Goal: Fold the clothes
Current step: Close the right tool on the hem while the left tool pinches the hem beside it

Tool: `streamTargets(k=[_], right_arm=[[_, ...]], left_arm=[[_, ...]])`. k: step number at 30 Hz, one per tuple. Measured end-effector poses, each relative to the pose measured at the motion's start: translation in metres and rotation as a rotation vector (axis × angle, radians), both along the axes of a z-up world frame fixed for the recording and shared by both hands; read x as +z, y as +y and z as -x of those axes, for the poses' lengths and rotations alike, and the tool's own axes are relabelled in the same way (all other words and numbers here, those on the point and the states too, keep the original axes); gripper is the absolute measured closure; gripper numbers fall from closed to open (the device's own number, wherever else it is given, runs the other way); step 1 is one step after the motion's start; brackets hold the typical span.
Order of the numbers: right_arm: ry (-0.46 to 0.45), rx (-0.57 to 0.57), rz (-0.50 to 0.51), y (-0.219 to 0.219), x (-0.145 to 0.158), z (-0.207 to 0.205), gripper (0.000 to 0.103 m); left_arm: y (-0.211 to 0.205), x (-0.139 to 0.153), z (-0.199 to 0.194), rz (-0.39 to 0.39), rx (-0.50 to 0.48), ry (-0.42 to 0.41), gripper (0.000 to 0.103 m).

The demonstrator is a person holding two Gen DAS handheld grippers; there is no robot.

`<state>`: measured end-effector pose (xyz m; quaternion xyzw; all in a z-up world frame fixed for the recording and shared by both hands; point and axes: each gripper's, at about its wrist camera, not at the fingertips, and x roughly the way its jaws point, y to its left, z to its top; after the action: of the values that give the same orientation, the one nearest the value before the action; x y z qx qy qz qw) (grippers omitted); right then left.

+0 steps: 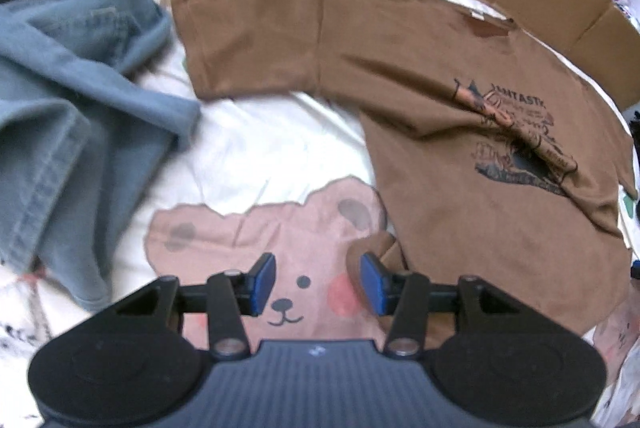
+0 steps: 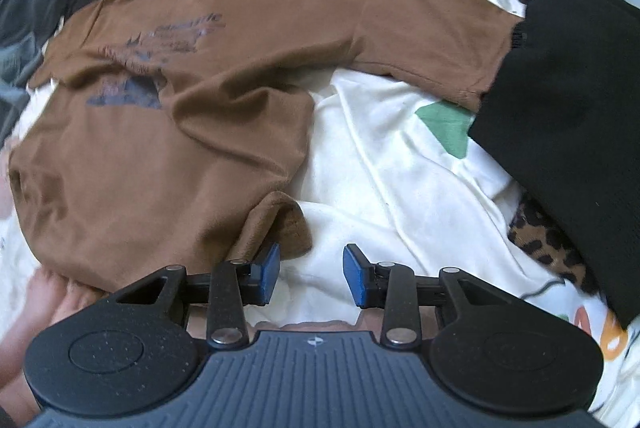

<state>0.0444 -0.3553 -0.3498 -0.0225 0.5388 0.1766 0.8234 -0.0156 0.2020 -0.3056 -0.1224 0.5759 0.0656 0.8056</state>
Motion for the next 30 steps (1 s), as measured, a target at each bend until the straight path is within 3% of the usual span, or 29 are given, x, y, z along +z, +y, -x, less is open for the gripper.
streamTargets(k=[6,13,14,15,17,18,30], right_arm=[[-0.013,0.102,0.006,0.016,-0.01,-0.009,0.064],[0.002,0.171,-0.007,0.028,-0.016,-0.019,0.064],[0.006,0.175,-0.012,0.028,-0.016,-0.02,0.067],[0.01,0.178,-0.016,0.029,-0.017,-0.021,0.081],[0.019,0.185,-0.025,0.03,-0.018,-0.023,0.095],[0.02,0.184,-0.023,0.03,-0.017,-0.022,0.096],[0.084,-0.019,-0.012,0.007,-0.006,0.012,0.097]], left_arm=[[-0.007,-0.009,0.003,-0.014,-0.04,0.017,0.053],[0.002,-0.013,0.011,-0.021,-0.015,0.032,0.053],[0.002,-0.012,0.011,-0.021,-0.012,0.032,0.053],[0.003,-0.012,0.012,-0.02,-0.01,0.031,0.053],[0.003,-0.011,0.012,-0.021,-0.008,0.022,0.053],[0.003,-0.01,0.012,-0.021,-0.008,0.017,0.053],[-0.012,-0.027,0.002,-0.031,-0.115,0.01,0.053]])
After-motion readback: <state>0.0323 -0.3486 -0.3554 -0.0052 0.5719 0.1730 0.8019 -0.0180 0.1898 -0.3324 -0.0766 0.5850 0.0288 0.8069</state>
